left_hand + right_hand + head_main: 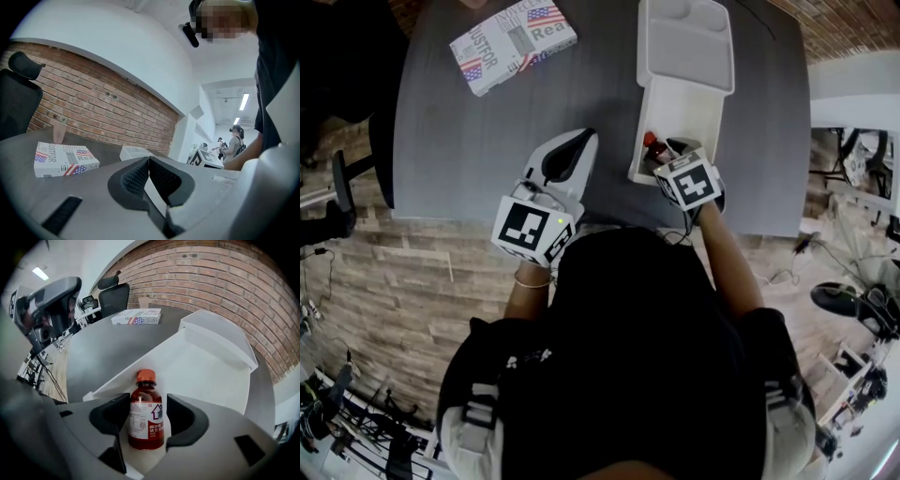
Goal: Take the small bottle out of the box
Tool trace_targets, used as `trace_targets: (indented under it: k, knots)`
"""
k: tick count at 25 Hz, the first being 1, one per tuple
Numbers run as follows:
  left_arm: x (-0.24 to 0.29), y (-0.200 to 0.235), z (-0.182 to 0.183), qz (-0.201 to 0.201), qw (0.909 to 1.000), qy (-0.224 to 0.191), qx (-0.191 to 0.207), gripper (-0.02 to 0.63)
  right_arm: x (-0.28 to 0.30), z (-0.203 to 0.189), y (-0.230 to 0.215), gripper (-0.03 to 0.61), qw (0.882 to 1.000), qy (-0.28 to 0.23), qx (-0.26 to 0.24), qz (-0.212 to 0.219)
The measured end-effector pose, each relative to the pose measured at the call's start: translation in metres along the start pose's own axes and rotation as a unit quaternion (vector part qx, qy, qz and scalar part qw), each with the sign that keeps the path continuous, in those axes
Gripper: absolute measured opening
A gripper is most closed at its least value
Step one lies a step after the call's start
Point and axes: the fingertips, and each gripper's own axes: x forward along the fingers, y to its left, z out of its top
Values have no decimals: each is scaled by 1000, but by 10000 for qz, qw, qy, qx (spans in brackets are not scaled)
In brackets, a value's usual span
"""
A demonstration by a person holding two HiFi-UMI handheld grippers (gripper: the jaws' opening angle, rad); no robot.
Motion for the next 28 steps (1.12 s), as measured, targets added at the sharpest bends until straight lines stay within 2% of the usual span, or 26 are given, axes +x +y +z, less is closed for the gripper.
trace_targets:
  k: [4,13,22,28]
  knots:
    - [-1,-1,7,-55,9998,-186,-30,0,4,2,0,227,9998,47,198,16]
    - [-16,7,6,190,9998,-72,-2,0,9,3,-1,223,9997,26,233,-42]
    - [-23,-2,13,264,9996,-39,97,0,-1,6,-3,222,9983,-457,252,-259]
    - [-20,-14,12,184,9994,68,270,0,-17,1,-8,222,9941,-864,572,-311]
